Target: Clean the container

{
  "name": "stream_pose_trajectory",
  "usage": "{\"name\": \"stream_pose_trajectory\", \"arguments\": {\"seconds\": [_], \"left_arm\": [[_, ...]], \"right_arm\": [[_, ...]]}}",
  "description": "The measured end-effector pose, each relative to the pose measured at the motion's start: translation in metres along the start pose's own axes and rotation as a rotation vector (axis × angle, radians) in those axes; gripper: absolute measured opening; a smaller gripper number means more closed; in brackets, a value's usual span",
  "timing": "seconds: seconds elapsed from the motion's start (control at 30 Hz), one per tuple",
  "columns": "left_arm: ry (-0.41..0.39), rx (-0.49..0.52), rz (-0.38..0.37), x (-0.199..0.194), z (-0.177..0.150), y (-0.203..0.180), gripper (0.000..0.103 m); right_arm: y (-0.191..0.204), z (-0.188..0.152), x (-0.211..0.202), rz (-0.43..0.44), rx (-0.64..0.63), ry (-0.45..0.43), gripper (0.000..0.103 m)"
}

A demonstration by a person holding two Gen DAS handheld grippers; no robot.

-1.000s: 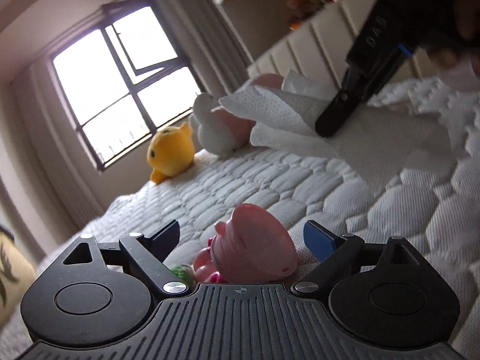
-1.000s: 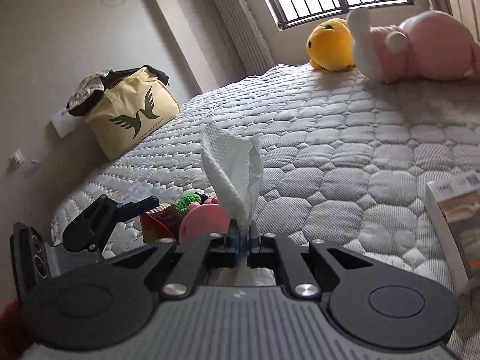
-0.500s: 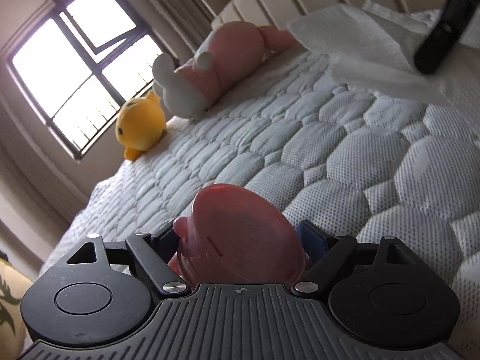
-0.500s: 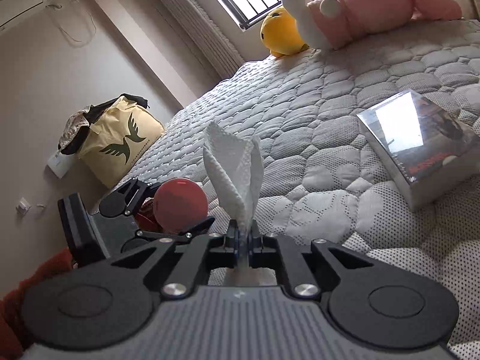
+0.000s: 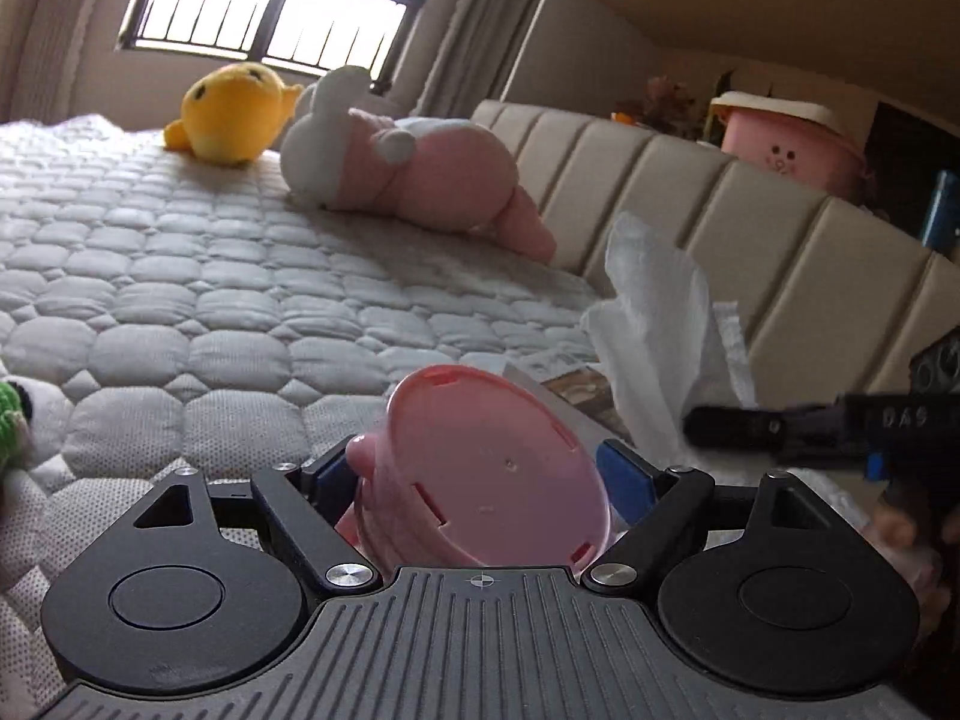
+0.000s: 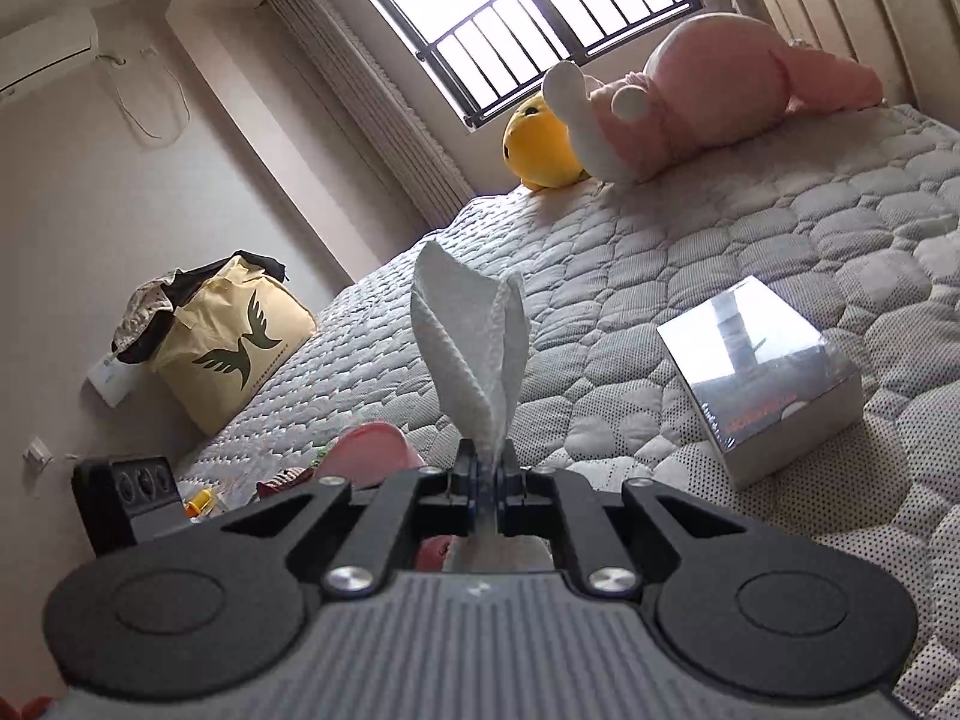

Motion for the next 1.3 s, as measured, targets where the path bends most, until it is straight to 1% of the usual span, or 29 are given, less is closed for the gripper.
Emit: {"name": "stream_pose_trajectory", "arguments": {"seconds": [0.1,0.2,0.27,0.33,0.4,0.47,0.5,0.63,0.73,0.83,0.87,0.9,1.0,1.07,1.1,1.17,1.3], "left_arm": [[-0.004,0.019,0.036,0.0,-0.002,-0.008,0.088],[0.003,0.025,0.049,0.003,0.0,-0.007,0.088],[0.006,0.025,0.053,0.003,-0.001,-0.007,0.088],[0.007,0.021,0.058,0.002,-0.001,-0.006,0.088],[0.009,0.02,0.057,0.001,-0.001,-0.005,0.088],[0.01,0.031,0.061,-0.001,-0.003,-0.005,0.088],[0.011,0.039,0.062,-0.002,-0.004,-0.005,0.088],[0.013,0.051,0.061,-0.006,-0.009,0.001,0.091],[-0.001,0.035,0.062,-0.011,-0.01,0.007,0.092],[-0.016,0.021,0.074,-0.02,-0.011,0.013,0.094],[-0.019,0.016,0.081,-0.024,-0.012,0.015,0.094],[-0.021,0.012,0.091,-0.028,-0.013,0.017,0.094],[0.002,0.005,0.185,-0.033,-0.019,0.03,0.092],[0.044,-0.049,0.183,-0.033,-0.026,0.047,0.091],[0.07,-0.078,0.169,-0.033,-0.031,0.055,0.09],[0.108,-0.102,0.164,-0.033,-0.042,0.066,0.089],[0.117,-0.047,0.198,-0.041,-0.056,0.065,0.09]], "right_arm": [[0.019,0.008,-0.009,-0.015,-0.058,-0.026,0.008],[0.054,0.021,-0.009,0.021,-0.154,-0.034,0.007],[0.079,0.026,0.003,0.064,-0.226,0.002,0.007],[0.1,0.029,0.023,0.098,-0.282,0.068,0.007],[0.111,0.029,0.048,0.054,-0.329,0.132,0.007],[0.114,0.028,0.069,-0.01,-0.359,0.18,0.007],[0.113,0.027,0.075,-0.018,-0.36,0.202,0.007],[0.106,0.026,0.073,-0.038,-0.353,0.209,0.006],[0.097,0.024,0.064,-0.103,-0.361,0.192,0.006],[0.087,0.023,0.059,-0.185,-0.359,0.172,0.006],[0.084,0.022,0.058,-0.195,-0.351,0.17,0.006],[0.082,0.021,0.057,-0.19,-0.345,0.172,0.006],[0.079,0.016,0.059,-0.166,-0.327,0.18,0.006],[0.078,0.012,0.063,-0.148,-0.315,0.186,0.006],[0.082,0.01,0.069,-0.118,-0.31,0.201,0.006],[0.09,0.005,0.083,-0.055,-0.301,0.232,0.006],[0.106,-0.005,0.11,0.071,-0.281,0.294,0.006]]}}
Point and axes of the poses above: each gripper's, at about its wrist camera, not at the fingertips, and x roughly the way its jaws point, y to its left, z to its top, the point moved 3 cm from there along x, roughly the way its jaws point, and after that the axes turned 12 degrees about y, right-handed, at the moved point
